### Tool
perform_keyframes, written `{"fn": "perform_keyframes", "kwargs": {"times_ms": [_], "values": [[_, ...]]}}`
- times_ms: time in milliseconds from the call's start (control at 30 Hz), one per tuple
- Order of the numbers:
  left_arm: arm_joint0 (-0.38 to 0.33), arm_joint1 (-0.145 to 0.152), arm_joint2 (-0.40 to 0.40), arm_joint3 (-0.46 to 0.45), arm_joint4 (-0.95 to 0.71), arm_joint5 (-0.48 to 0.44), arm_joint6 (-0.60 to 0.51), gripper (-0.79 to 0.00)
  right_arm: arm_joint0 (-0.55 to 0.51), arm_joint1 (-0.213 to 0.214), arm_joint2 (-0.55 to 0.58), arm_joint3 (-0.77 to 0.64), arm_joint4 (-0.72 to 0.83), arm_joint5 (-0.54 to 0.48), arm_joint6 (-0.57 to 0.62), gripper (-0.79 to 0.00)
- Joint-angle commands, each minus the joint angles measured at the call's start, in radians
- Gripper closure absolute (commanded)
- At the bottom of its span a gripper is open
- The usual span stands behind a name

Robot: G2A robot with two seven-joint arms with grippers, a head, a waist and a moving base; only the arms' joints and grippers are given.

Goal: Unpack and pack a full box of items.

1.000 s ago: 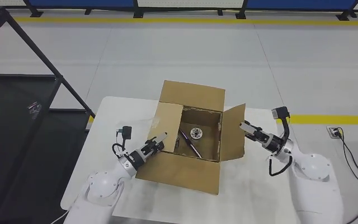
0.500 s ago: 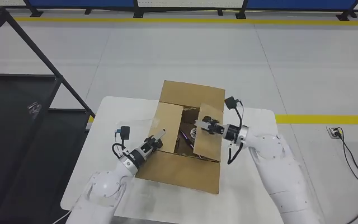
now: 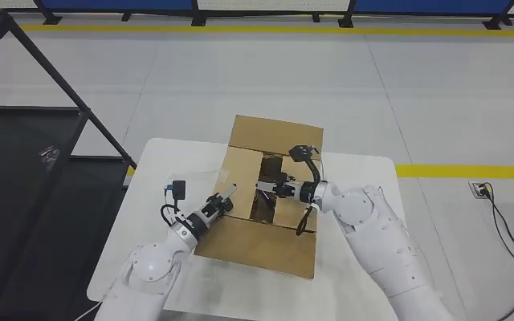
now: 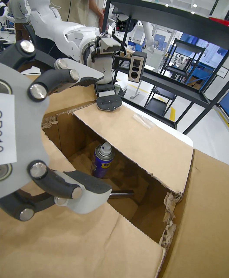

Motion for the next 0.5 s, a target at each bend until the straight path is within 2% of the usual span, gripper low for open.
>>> {"fn": "perform_keyframes", "kwargs": {"times_ms": [0,133,267,467], "values": [[0.001,0.001,-0.007,-0.004,-0.006,-0.004,-0.003,-0.785,0.003,0.000,-0.002,0.011,0.007,-0.003,-0.006,-0.785],[0.018,0.004,-0.034,-0.034,-0.023,-0.030,-0.006,-0.785,-0.002,0.004,0.016,0.006,0.034,-0.037,-0.036,-0.785],[0.049,0.012,-0.093,-0.077,-0.053,-0.042,-0.016,-0.785,-0.017,0.009,0.044,-0.025,0.059,-0.056,-0.094,-0.785],[0.111,0.032,-0.224,-0.093,-0.093,-0.020,-0.051,-0.785,-0.030,0.010,0.079,-0.047,0.054,0.029,-0.258,-0.785]]}}
